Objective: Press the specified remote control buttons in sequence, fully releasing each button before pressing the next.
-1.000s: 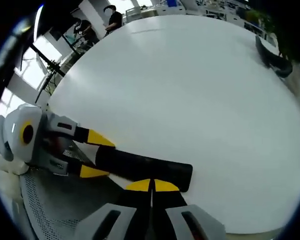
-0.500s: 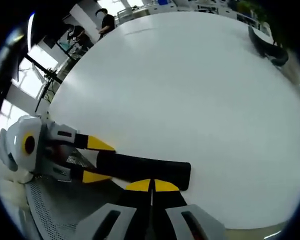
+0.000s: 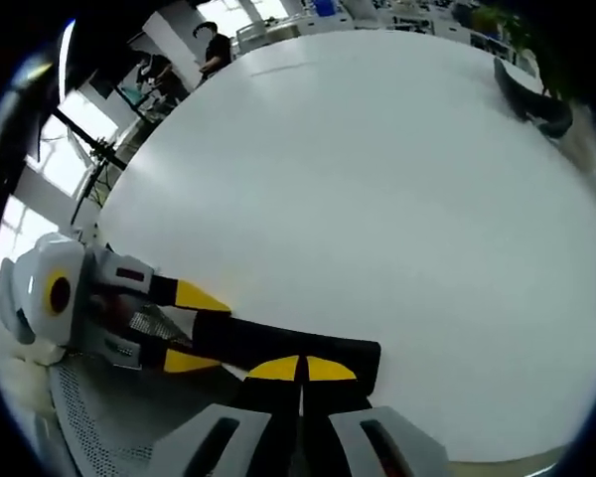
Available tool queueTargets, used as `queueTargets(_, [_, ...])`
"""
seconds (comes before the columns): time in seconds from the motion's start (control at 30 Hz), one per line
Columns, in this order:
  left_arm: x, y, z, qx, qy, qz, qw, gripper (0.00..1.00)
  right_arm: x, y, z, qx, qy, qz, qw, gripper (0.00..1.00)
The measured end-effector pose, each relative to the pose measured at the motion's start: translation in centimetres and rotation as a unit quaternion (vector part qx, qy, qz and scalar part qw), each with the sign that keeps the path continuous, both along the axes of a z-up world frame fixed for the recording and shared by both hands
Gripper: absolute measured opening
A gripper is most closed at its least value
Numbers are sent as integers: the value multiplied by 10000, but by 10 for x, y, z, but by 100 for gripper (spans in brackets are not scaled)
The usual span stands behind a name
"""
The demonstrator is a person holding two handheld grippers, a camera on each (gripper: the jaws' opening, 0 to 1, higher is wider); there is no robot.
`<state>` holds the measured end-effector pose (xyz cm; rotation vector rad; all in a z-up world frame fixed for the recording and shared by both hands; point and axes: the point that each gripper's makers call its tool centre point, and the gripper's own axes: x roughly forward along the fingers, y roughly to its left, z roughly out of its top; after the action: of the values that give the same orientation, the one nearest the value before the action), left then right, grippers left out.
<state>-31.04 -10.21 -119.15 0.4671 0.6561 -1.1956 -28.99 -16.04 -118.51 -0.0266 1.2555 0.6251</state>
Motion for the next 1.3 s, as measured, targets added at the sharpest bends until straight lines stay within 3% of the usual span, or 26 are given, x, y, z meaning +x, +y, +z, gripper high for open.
queueTargets(0.77, [0, 0, 1, -37, 7, 14, 10000, 24, 1, -1, 1, 287, 148, -208, 9993, 0])
queueTargets(0.97, [-2, -1, 1, 1, -22, -56, 10000, 24, -1, 0, 2, 492, 409, -402, 9971, 0])
queueTargets(1.07, [-4, -2, 0, 9, 0, -86, 10000, 24, -1, 6, 7, 613, 332, -318, 9971, 0])
queueTargets(1.17, [-6, -4, 0, 48, -53, -171, 9998, 24, 4, 16, 14, 820, -37, -117, 9966, 0])
queueTargets(1.3, [-8, -6, 0, 21, 9, -159, 9999, 24, 0, 19, 8, 734, -8, 56, 9973, 0])
